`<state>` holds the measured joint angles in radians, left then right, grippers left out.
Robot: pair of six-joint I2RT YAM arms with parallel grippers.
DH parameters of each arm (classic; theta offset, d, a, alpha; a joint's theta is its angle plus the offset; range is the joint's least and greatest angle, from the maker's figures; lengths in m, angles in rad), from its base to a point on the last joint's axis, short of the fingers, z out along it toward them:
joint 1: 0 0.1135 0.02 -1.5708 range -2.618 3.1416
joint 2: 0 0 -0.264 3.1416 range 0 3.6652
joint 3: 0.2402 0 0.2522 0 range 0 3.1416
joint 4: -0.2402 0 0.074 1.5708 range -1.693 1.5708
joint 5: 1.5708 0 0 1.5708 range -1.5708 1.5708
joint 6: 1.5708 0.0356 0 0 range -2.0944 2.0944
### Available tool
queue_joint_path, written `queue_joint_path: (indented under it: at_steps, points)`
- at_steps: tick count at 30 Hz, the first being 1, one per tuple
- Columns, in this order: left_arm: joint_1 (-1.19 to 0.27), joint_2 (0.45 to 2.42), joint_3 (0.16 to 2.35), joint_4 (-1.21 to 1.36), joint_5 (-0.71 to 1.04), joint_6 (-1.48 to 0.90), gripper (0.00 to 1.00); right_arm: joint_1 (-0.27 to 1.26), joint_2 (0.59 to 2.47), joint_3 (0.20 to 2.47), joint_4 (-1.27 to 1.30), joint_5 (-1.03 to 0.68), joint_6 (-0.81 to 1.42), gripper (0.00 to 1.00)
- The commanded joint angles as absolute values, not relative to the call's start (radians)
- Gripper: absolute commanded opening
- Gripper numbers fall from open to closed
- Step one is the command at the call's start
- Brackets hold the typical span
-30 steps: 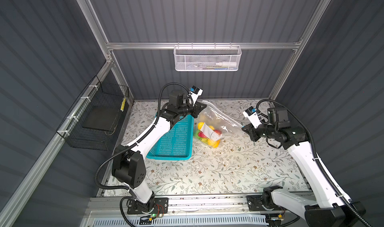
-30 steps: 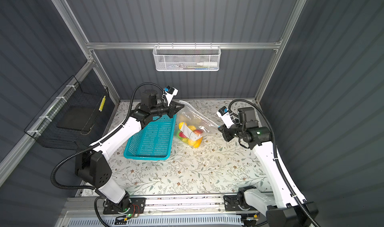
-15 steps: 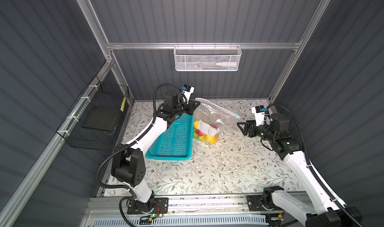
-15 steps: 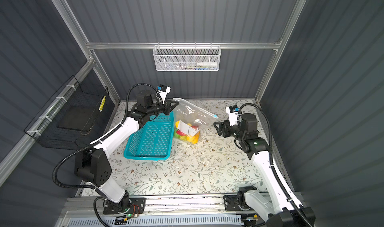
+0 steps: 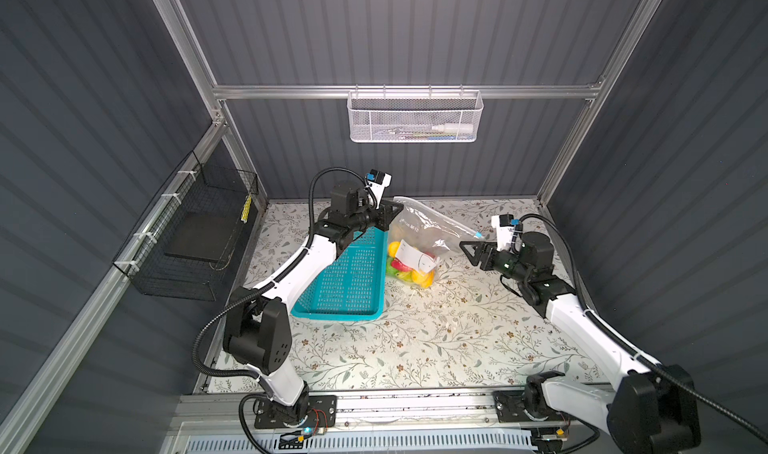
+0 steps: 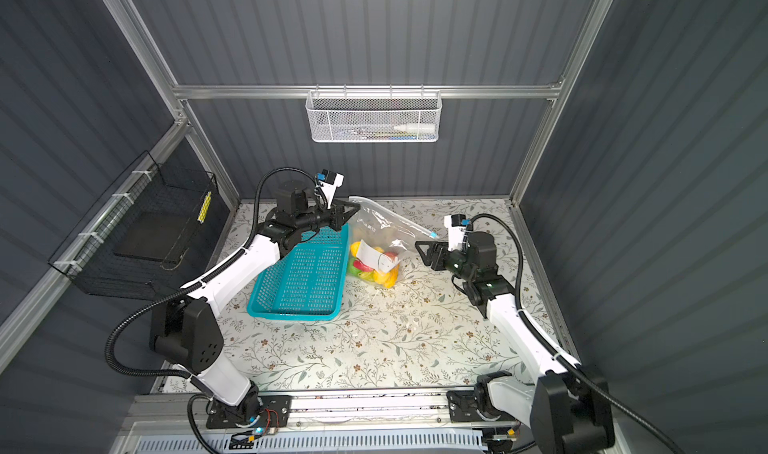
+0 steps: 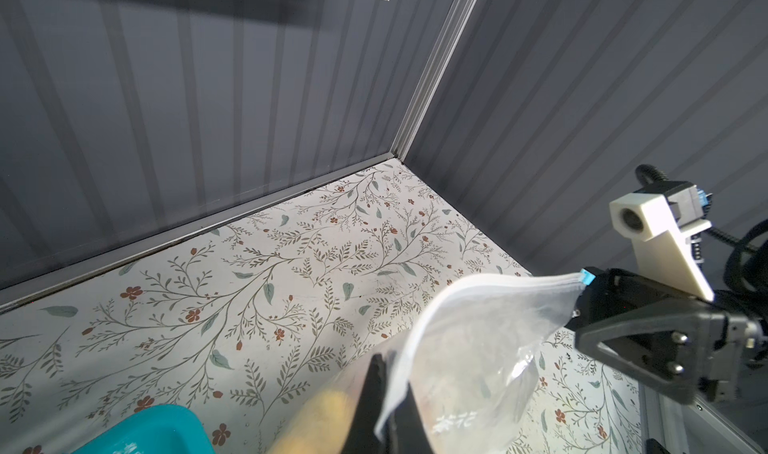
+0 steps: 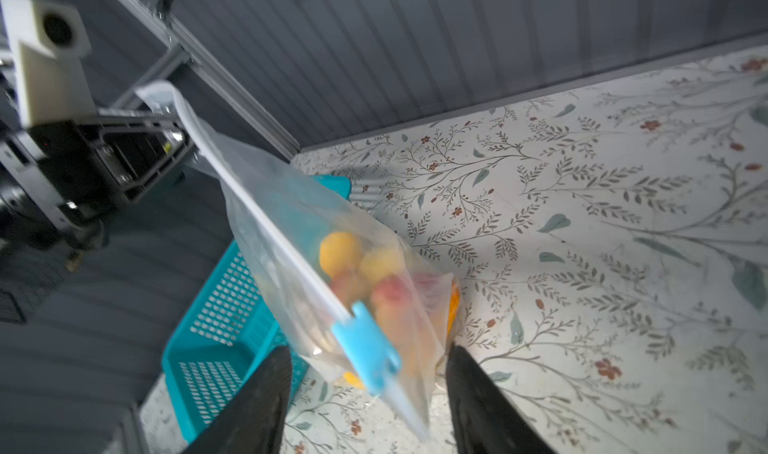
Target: Place the food in the zip-top bag and seal the zipper
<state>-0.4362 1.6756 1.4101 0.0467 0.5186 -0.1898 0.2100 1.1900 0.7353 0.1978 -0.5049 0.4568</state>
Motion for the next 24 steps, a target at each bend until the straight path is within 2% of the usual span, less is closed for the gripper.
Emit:
queue_joint_path:
  at_steps: [1, 3, 4, 14, 24]
  points:
    - [-0.452, 1.653, 1.382, 0.051, 0.510, -0.209, 0.00, 0.221, 1.211, 0.759, 0.268, -0.514, 0.498, 0.24]
    - [-0.461, 1.642, 1.374, 0.049, 0.501, -0.212, 0.00, 0.221, 1.198, 0.758, 0.258, -0.512, 0.490, 0.11]
    - [-0.468, 1.635, 1.371, 0.048, 0.497, -0.215, 0.00, 0.221, 1.184, 0.759, 0.242, -0.508, 0.484, 0.01]
    - [-0.587, 1.523, 1.360, -0.011, 0.409, -0.238, 0.00, 0.221, 0.905, 0.758, -0.006, -0.442, 0.383, 0.00]
    - [-0.654, 1.401, 1.240, 0.003, 0.354, -0.386, 0.00, 0.221, 0.671, 0.803, -0.397, -0.543, 0.406, 0.00]
